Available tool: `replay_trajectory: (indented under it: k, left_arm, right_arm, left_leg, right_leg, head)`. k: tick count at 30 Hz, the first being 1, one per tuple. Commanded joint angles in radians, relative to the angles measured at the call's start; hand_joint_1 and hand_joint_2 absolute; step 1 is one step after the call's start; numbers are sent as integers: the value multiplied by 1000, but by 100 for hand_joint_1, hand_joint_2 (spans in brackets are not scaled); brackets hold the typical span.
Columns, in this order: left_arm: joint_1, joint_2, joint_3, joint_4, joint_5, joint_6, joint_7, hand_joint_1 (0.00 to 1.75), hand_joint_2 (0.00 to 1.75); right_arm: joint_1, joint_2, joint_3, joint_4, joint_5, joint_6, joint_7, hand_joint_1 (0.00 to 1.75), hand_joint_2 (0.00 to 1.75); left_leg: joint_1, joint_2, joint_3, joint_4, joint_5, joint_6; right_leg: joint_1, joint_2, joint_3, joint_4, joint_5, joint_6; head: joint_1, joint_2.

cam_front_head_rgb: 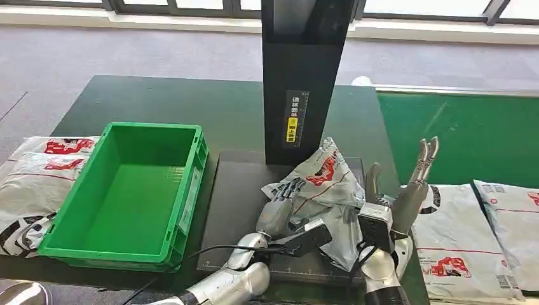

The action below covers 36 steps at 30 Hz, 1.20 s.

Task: Moved the parcel from conveyor to table for the left to box.

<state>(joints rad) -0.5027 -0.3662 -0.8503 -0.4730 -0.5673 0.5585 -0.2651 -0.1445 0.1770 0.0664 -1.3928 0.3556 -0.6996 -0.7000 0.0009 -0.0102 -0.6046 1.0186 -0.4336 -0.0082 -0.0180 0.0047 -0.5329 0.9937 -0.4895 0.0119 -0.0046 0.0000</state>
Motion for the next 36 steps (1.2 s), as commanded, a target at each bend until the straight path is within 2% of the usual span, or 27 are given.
replay_trajectory:
  k: [1,9,17,21,28,29,30,32,33,34,36]
  left_arm:
    - [-33,17,-70,50,3,1,4,0,175]
    - [-33,17,-70,50,3,1,4,0,175]
    - [-42,17,-130,65,5,7,42,0,175]
    - [-66,17,-293,110,-119,2,237,0,175]
    - [-65,17,-355,124,-176,-37,312,2,175]
    - [-65,17,-355,124,-175,-45,312,37,175]
    - [-67,17,-357,126,-177,-45,314,61,175]
    - [-67,17,-357,126,-177,-45,314,61,175]
    - [-69,17,-358,128,-181,-43,318,154,175]
    - [-69,17,-358,128,-181,-43,318,175,175]
    - [-69,17,-358,128,-181,-43,318,175,175]
  right_arm:
    - [-35,-4,-28,49,-6,3,2,0,175]
    - [-35,-4,-28,49,-6,3,2,0,175]
    - [-28,0,-33,46,2,1,2,0,175]
    - [-43,-8,-14,62,-10,1,2,0,175]
    - [-50,-14,-5,65,-18,4,2,0,175]
    - [-50,-15,-3,64,-20,3,2,0,175]
    - [-50,-15,-3,64,-20,3,2,0,175]
    - [-50,-15,-3,64,-20,3,2,0,175]
    - [-49,-15,-3,63,-20,3,2,0,175]
    - [-49,-15,-3,63,-20,3,2,0,175]
    - [-49,-15,-3,63,-20,3,2,0,175]
  left_leg:
    - [0,2,3,-2,0,-1]
    - [0,2,2,-2,0,-1]
    - [0,1,3,-2,0,-1]
    - [0,1,2,-1,0,0]
    - [0,2,3,-2,0,-1]
    - [0,2,4,-3,0,-1]
    - [0,2,3,-2,0,-1]
    - [0,2,3,-2,0,0]
    - [0,2,2,-1,0,0]
    - [0,2,3,-2,0,0]
    - [0,2,3,-3,0,-1]
  right_leg:
    - [0,1,2,-2,0,-1]
    - [0,1,2,-2,0,-1]
    - [1,0,3,-3,0,-1]
    - [1,0,2,-2,0,-1]
    - [0,1,3,-2,0,-1]
    - [0,1,3,-3,0,-1]
    - [0,1,3,-2,0,-1]
    - [0,1,3,-2,0,-1]
    - [1,1,2,-2,0,-1]
    - [0,1,3,-2,0,-1]
    - [0,1,3,-3,1,-1]
  head:
    - [0,0]
    - [0,0]
    - [0,0]
    - [0,0]
    - [0,0]
    - [0,0]
    - [0,0]
    - [0,0]
    - [0,0]
    - [0,0]
    - [0,0]
